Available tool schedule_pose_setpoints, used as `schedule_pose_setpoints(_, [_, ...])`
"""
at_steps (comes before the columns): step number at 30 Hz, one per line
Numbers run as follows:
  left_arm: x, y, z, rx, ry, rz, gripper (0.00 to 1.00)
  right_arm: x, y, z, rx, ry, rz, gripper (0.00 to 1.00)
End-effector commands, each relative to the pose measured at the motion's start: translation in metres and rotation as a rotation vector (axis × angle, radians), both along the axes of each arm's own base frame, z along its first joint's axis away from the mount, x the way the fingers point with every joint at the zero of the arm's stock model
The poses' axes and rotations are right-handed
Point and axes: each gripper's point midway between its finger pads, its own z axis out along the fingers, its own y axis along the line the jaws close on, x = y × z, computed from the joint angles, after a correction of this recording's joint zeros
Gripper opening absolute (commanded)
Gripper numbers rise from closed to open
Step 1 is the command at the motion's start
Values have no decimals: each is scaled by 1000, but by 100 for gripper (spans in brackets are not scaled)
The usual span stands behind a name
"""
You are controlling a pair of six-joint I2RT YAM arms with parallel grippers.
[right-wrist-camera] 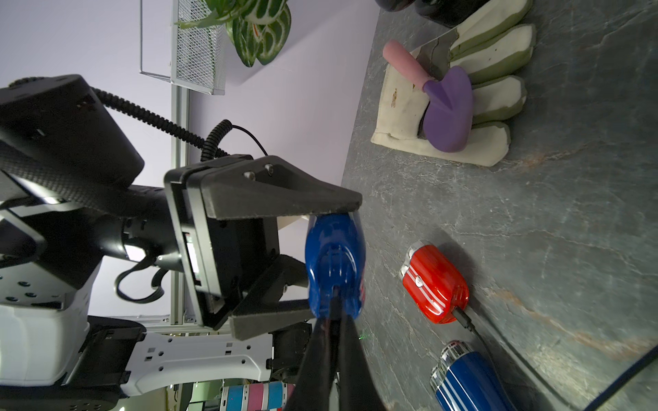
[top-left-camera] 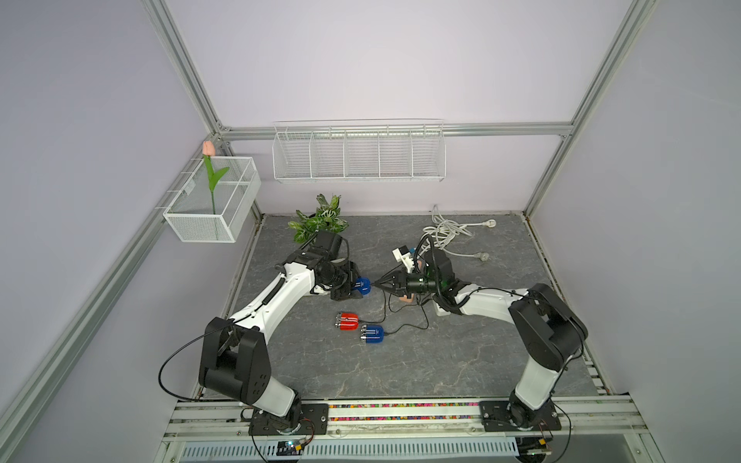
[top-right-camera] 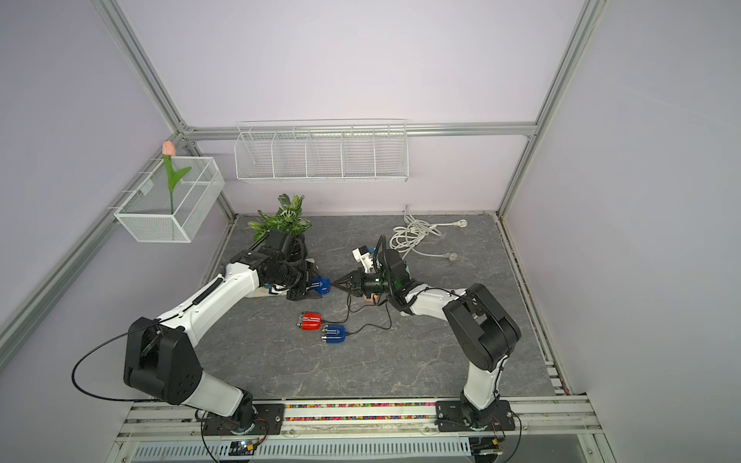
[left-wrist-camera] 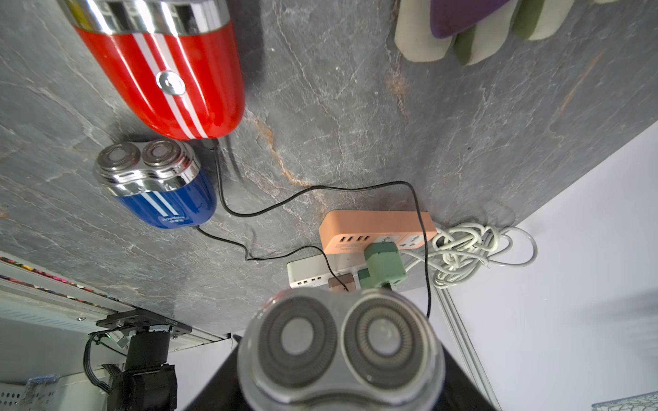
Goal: Charge the electric shaver
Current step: Insert the charging cable into the electric shaver.
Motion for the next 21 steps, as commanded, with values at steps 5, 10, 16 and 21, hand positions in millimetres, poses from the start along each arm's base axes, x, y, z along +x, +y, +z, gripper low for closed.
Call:
schedule_pose_setpoints(5, [15,-41,40,-202,-84,-82,0,-18,14,1,26,-54,61,7])
schedule_pose_setpoints(10, [15,-44,44,-216,-101,-109,0,-13,10,-9,14,-35,54,7])
schedule_pose_setpoints(16, [14,-45,44,-214,-98,-126,0,-16,7,-14,5,-8,73,7])
schedule_pose_setpoints(21, [17,-42,44,-219,-102,-110,0,-19,-3,-19,-18,-5,62,7])
